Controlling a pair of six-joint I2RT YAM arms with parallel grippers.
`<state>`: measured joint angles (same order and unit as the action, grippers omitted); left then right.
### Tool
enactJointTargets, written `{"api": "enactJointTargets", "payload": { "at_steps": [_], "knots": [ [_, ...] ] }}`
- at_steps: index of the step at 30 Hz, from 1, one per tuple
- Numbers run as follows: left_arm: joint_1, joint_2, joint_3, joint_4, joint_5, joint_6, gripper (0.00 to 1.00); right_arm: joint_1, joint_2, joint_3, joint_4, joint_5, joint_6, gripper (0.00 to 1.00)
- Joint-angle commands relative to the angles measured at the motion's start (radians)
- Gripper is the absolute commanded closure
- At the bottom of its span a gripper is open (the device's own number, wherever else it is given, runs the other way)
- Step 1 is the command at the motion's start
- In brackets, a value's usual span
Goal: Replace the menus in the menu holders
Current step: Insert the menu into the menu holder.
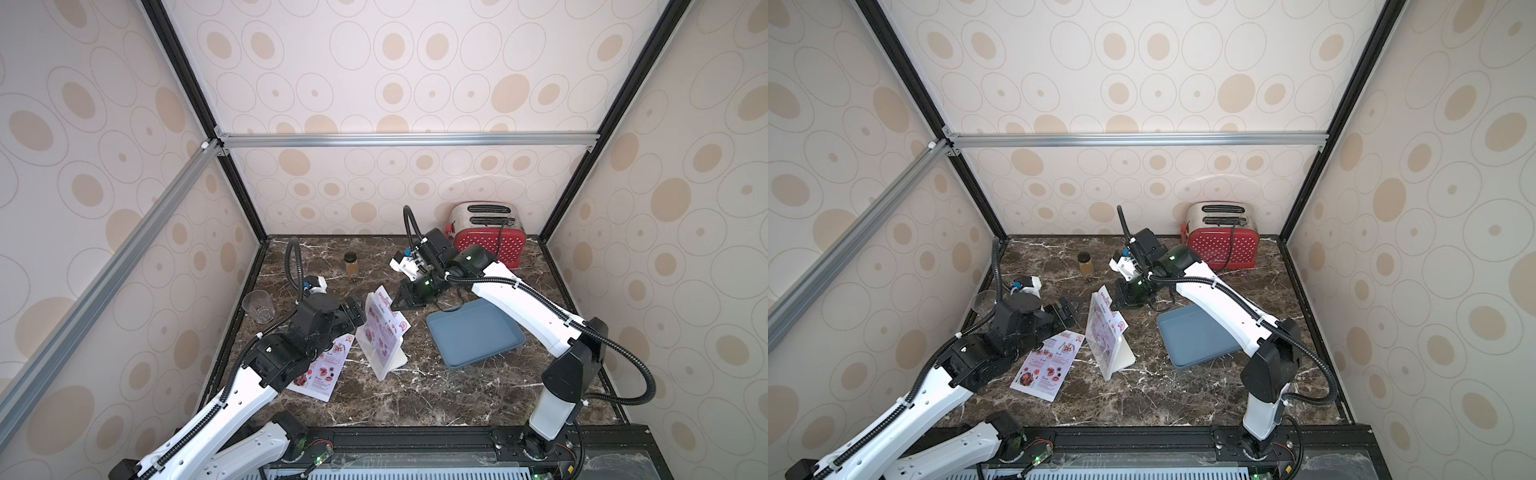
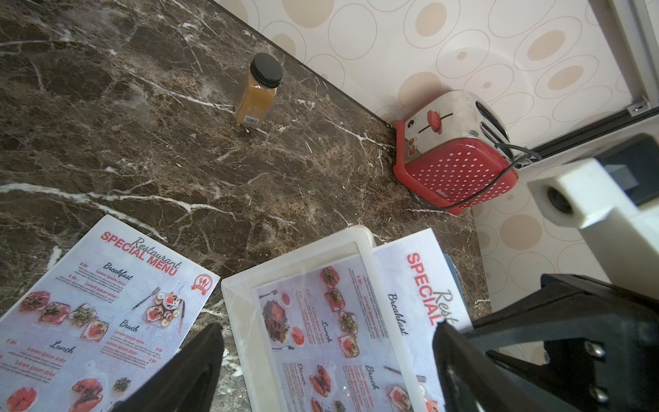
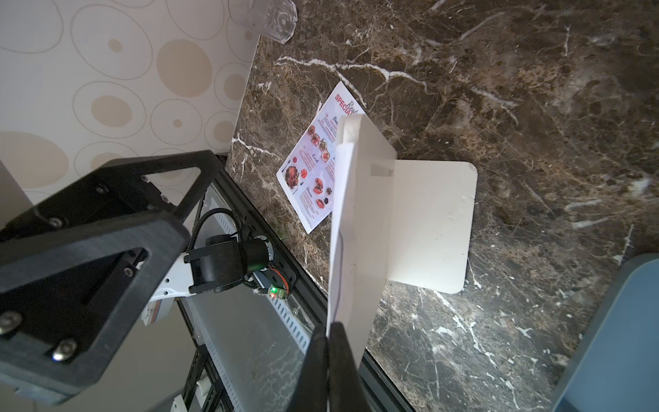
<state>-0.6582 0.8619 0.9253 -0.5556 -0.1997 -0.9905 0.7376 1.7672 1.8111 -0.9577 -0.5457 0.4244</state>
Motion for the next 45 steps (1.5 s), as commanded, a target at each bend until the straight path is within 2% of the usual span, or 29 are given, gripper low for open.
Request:
{"api": "enactJointTargets", "payload": {
  "at_steps": [1, 12, 14, 17, 21, 23, 27, 38, 45],
  "knots": [
    [0.006, -0.008, 0.030, -0.005, -0.006, 0.003, 0.09, 0.018, 0.025, 0.025, -0.017, 0.010, -0.001, 0.95],
    [0.006, -0.008, 0.030, -0.002, -0.008, 0.005, 0.09, 0.053, 0.067, 0.025, -0.025, 0.026, -0.007, 0.93],
    [0.006, -0.008, 0.033, -0.002, -0.007, 0.006, 0.09, 0.054, 0.065, 0.030, -0.029, 0.026, -0.008, 0.88],
    [0.007, -0.009, 0.031, -0.004, -0.008, 0.006, 0.09, 0.053, 0.043, 0.054, -0.042, 0.046, -0.014, 0.74],
    [0.007, -0.011, 0.029, -0.003, -0.007, 0.005, 0.09, 0.027, -0.009, 0.039, -0.019, 0.040, -0.005, 0.67],
    [0.007, -0.011, 0.027, -0.002, -0.005, 0.005, 0.09, 0.017, -0.029, -0.005, 0.018, 0.021, 0.012, 0.69],
    [0.007, -0.011, 0.027, 0.000, -0.003, 0.006, 0.09, 0.016, -0.016, -0.029, 0.036, -0.017, 0.024, 0.77],
    [0.006, -0.012, 0.030, -0.002, -0.004, 0.007, 0.09, 0.019, 0.020, -0.024, 0.006, -0.003, 0.007, 0.86],
    [0.006, -0.013, 0.030, -0.003, -0.006, 0.006, 0.09, 0.026, 0.041, -0.020, 0.000, -0.013, 0.001, 0.95]
  ]
}}
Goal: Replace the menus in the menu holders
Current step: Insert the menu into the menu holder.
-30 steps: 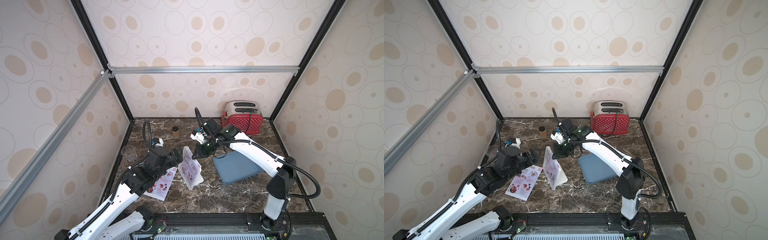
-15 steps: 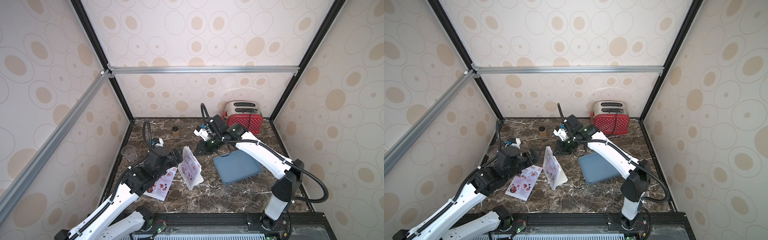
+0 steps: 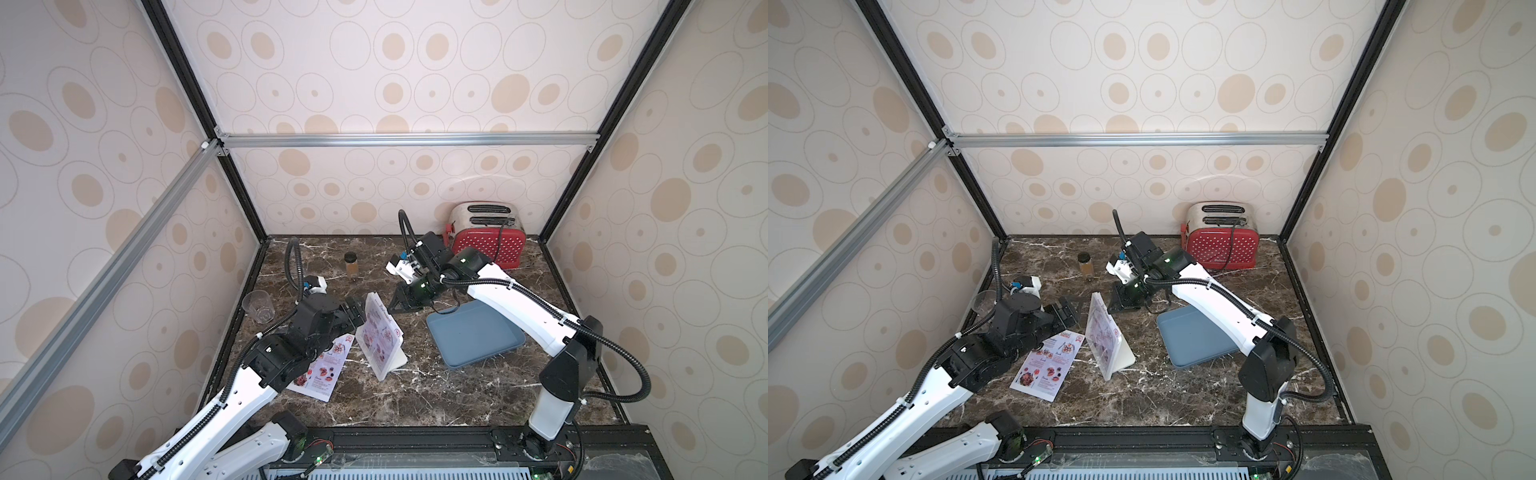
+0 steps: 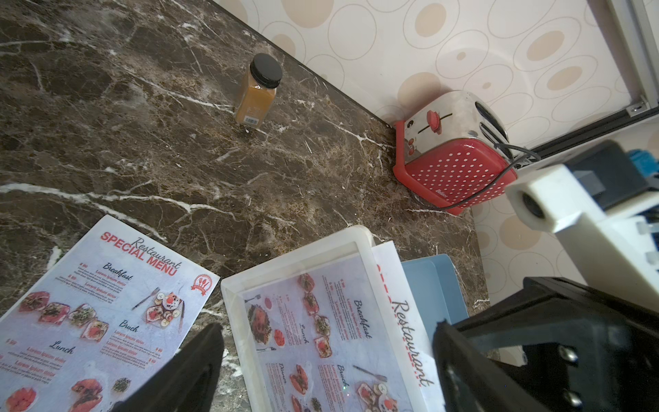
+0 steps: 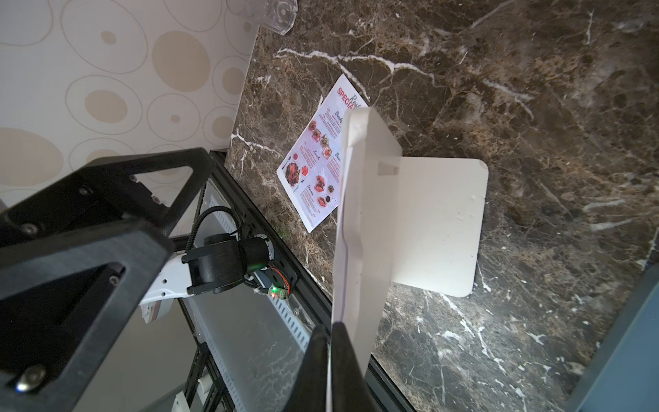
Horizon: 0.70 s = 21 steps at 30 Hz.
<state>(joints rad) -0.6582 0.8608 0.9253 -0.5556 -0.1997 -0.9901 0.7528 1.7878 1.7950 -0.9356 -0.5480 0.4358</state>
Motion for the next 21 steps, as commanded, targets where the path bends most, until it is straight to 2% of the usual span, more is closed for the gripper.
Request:
{"api": "enactJointTargets", "payload": {
  "at_steps": [1, 4, 15, 17, 21],
  "knots": [
    [0.006, -0.011, 0.030, -0.003, -0.006, 0.005, 0.09, 0.010, 0.024, -0.004, -0.023, -0.010, -0.012, 0.97],
    [0.006, -0.013, 0.030, -0.006, -0.008, 0.004, 0.10, 0.015, 0.033, -0.004, -0.022, -0.015, -0.012, 1.00],
    [0.006, -0.010, 0.030, -0.002, -0.007, 0.003, 0.09, 0.031, 0.047, 0.016, -0.038, 0.004, -0.019, 0.98],
    [0.007, -0.011, 0.030, -0.001, -0.009, 0.003, 0.10, 0.030, 0.030, 0.046, -0.051, 0.024, -0.027, 0.90],
    [0.006, -0.012, 0.028, 0.000, -0.012, 0.004, 0.10, 0.031, -0.078, 0.023, -0.008, 0.098, -0.052, 0.59]
  ]
}}
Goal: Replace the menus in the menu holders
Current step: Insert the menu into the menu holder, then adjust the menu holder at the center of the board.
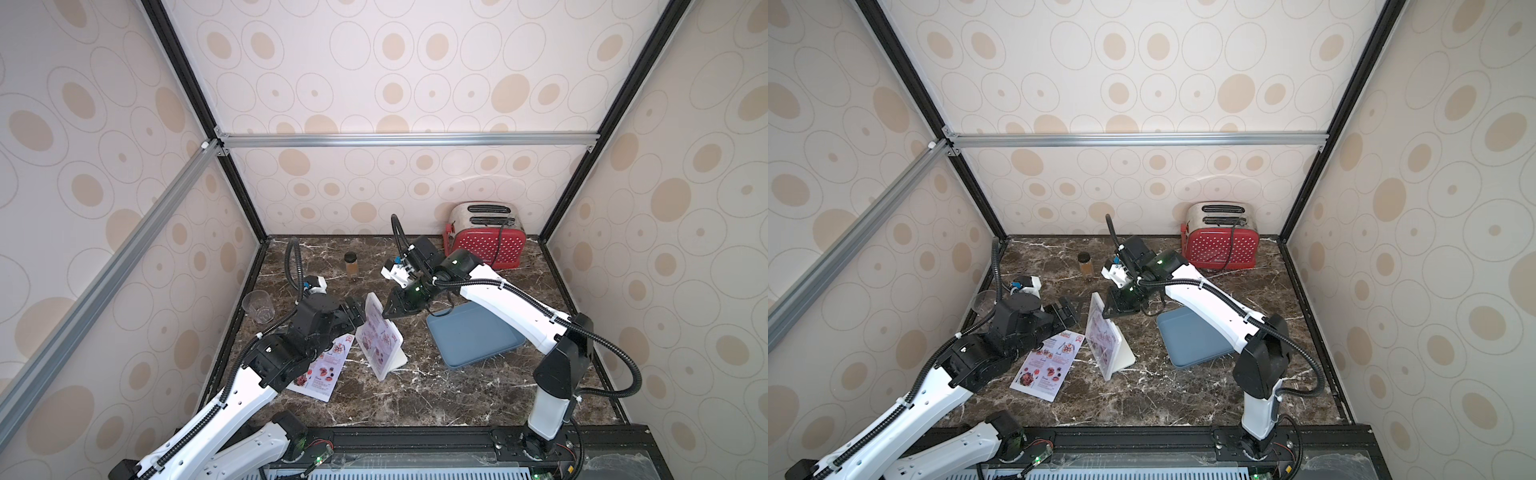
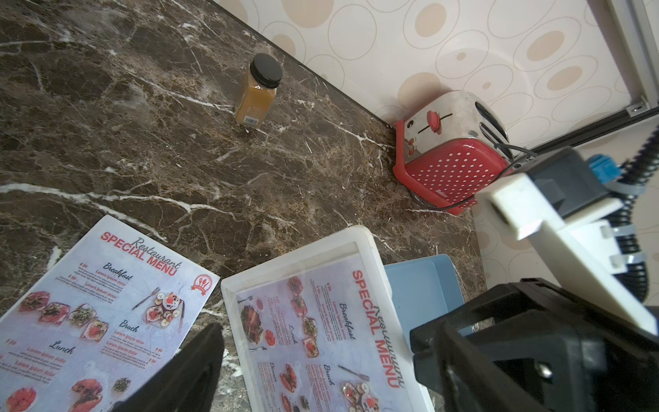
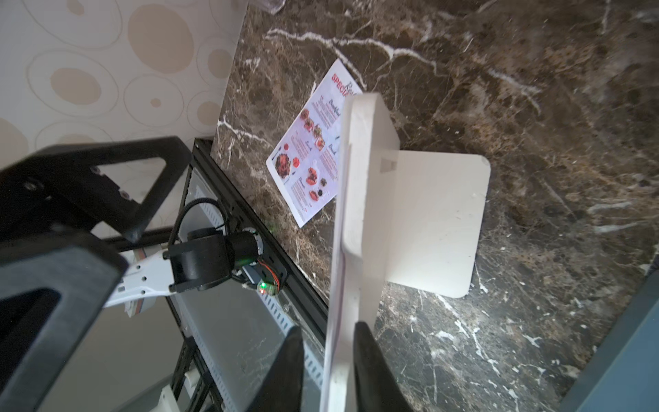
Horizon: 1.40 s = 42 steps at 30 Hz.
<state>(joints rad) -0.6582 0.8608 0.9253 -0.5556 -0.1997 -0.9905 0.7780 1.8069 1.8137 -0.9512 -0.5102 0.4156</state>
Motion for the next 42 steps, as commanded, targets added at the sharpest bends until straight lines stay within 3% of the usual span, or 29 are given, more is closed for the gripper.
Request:
{"api": "enactJointTargets", "payload": {
  "at_steps": [1, 3, 6, 11, 16, 21, 31, 34, 38, 42],
  "knots": [
    [0.006, -0.012, 0.029, -0.001, -0.013, 0.004, 0.09, 0.007, -0.127, -0.028, 0.022, 0.082, -0.041, 0.55],
    [0.006, -0.016, 0.027, -0.001, -0.017, 0.006, 0.09, 0.011, -0.207, -0.143, 0.060, 0.123, -0.050, 0.44],
    [0.006, -0.018, 0.025, -0.001, -0.023, 0.009, 0.09, 0.048, -0.294, -0.332, 0.133, 0.146, -0.044, 0.38],
    [0.007, -0.026, 0.023, -0.009, -0.060, 0.004, 0.10, 0.153, -0.376, -0.530, 0.293, 0.208, -0.002, 0.36],
    [0.007, -0.042, 0.019, -0.027, -0.091, -0.004, 0.09, 0.167, -0.367, -0.589, 0.434, 0.223, 0.028, 0.36],
    [0.006, -0.060, 0.014, -0.040, -0.106, -0.011, 0.10, 0.167, -0.353, -0.646, 0.588, 0.275, -0.009, 0.44],
    [0.007, -0.073, 0.009, -0.061, -0.131, -0.021, 0.10, 0.147, -0.331, -0.635, 0.598, 0.274, -0.136, 0.80],
    [0.007, -0.075, 0.004, -0.064, -0.139, -0.022, 0.10, 0.107, -0.336, -0.612, 0.559, 0.225, -0.198, 0.90],
    [0.007, -0.081, -0.004, -0.067, -0.147, -0.028, 0.10, 0.021, -0.330, -0.563, 0.465, 0.059, -0.358, 0.99],
    [0.007, -0.087, -0.011, -0.069, -0.155, -0.033, 0.10, -0.052, -0.270, -0.459, 0.293, -0.061, -0.581, 1.00]
  ]
}}
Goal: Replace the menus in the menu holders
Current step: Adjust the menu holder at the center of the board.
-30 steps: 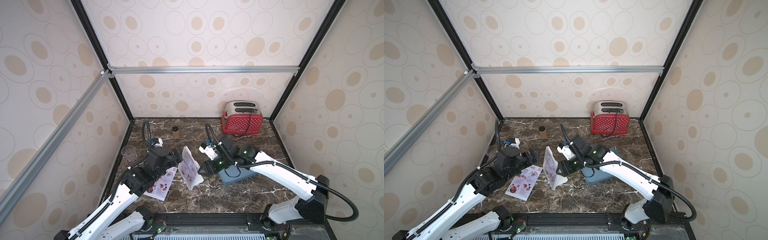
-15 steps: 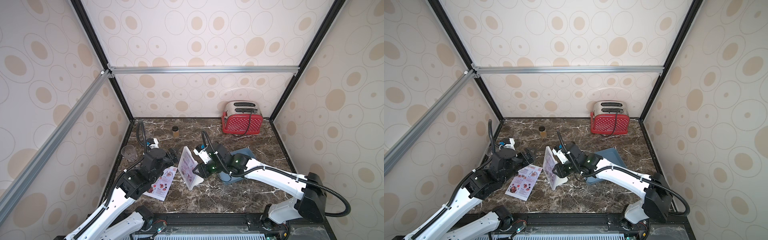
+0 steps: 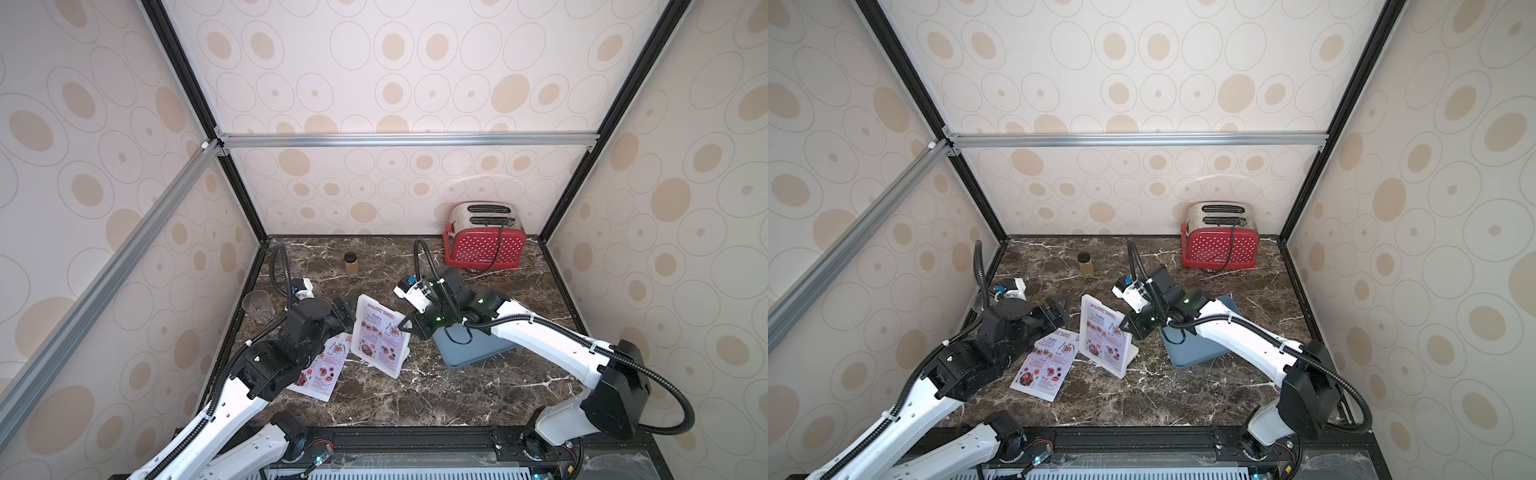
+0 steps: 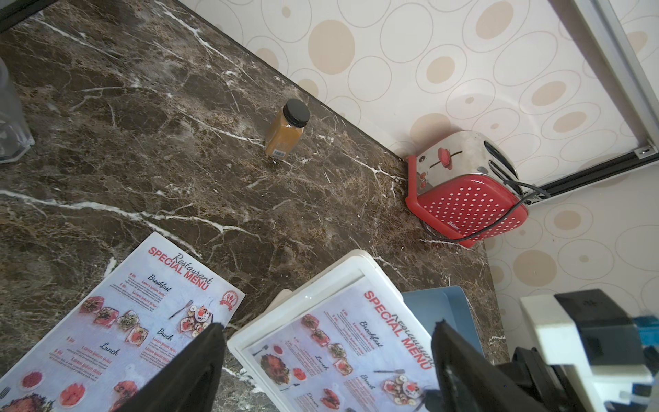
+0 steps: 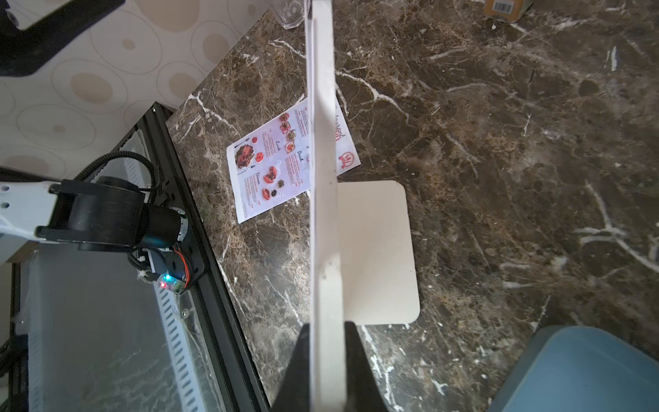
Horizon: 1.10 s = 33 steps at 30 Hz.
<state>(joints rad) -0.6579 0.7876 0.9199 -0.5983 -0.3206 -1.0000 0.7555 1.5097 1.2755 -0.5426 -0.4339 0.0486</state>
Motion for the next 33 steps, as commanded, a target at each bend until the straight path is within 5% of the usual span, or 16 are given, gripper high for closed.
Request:
{"api": "enactJointTargets", "payload": {
  "at_steps": [1, 11, 18, 25, 29, 33],
  "knots": [
    [0.006, -0.016, -0.006, -0.026, -0.036, -0.024, 0.10, -0.034, 0.045, 0.108, -0.163, -0.160, -0.280, 1.00],
    [0.006, -0.033, -0.007, -0.070, -0.057, -0.025, 0.11, -0.076, 0.200, 0.275, -0.412, -0.301, -0.629, 0.99],
    [0.007, -0.026, -0.007, -0.085, -0.093, -0.022, 0.08, -0.077, 0.200, 0.311, -0.421, -0.262, -0.625, 0.53],
    [0.011, 0.000, -0.022, -0.112, -0.304, 0.068, 0.01, -0.173, -0.029, 0.205, -0.309, -0.168, -0.413, 0.41],
    [0.078, 0.031, -0.118, 0.114, -0.405, 0.359, 0.01, -0.319, -0.295, -0.109, -0.036, 0.103, -0.181, 0.32],
    [0.274, 0.122, -0.239, 0.385, -0.334, 0.578, 0.01, -0.574, -0.451, -0.394, 0.158, 0.346, 0.053, 0.25]
  ]
}}
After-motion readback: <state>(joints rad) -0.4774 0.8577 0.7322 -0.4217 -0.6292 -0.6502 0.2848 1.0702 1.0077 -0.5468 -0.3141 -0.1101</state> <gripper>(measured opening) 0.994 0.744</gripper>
